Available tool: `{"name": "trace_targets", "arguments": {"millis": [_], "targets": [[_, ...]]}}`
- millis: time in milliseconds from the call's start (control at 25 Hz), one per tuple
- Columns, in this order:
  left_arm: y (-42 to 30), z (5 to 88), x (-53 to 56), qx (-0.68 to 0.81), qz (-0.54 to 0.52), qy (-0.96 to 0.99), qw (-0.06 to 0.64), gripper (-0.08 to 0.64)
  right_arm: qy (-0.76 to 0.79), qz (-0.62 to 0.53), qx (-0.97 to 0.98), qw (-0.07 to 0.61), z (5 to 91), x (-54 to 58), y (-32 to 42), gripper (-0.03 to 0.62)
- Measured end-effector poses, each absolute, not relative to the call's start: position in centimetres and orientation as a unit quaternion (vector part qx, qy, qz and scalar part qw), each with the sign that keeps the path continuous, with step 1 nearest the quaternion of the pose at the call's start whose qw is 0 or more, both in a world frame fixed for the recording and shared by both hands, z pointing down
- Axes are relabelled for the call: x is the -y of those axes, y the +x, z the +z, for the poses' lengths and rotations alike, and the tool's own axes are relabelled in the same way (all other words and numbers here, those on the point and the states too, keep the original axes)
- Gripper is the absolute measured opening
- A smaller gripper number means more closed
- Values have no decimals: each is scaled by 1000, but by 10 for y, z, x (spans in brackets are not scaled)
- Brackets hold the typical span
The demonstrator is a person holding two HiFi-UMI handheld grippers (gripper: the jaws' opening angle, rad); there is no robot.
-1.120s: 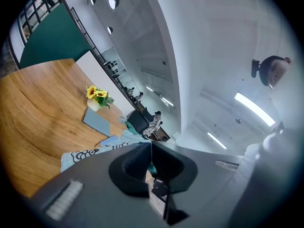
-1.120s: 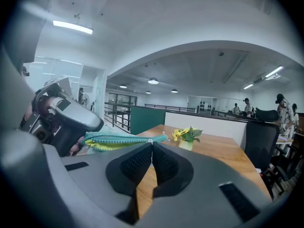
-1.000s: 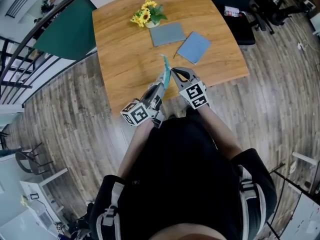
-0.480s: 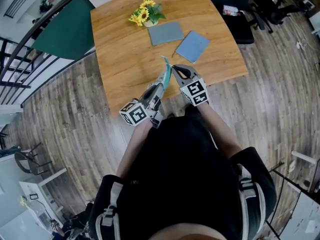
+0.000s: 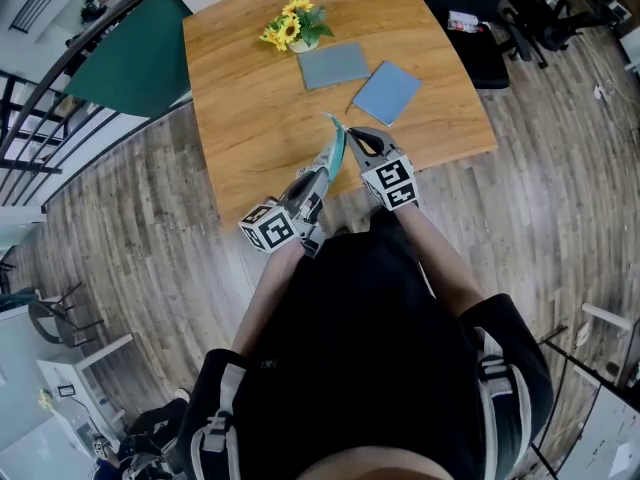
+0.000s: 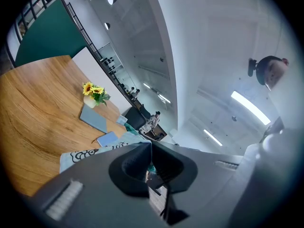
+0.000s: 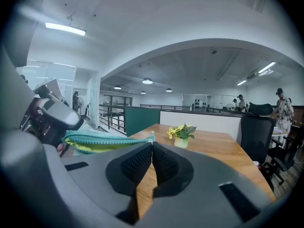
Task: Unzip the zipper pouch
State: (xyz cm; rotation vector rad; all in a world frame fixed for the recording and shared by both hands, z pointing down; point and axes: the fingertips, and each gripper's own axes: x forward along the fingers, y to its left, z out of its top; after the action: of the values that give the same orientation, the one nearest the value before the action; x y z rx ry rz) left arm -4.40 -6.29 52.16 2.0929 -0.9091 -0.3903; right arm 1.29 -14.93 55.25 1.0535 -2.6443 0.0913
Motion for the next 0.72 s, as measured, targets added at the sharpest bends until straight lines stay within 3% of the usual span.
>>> {"name": "trace_targets", "arguments": {"millis": [720], "targets": [[-35,519,61,341,-138,841,397,8,384,30,911,150,552,165,21,8]]}}
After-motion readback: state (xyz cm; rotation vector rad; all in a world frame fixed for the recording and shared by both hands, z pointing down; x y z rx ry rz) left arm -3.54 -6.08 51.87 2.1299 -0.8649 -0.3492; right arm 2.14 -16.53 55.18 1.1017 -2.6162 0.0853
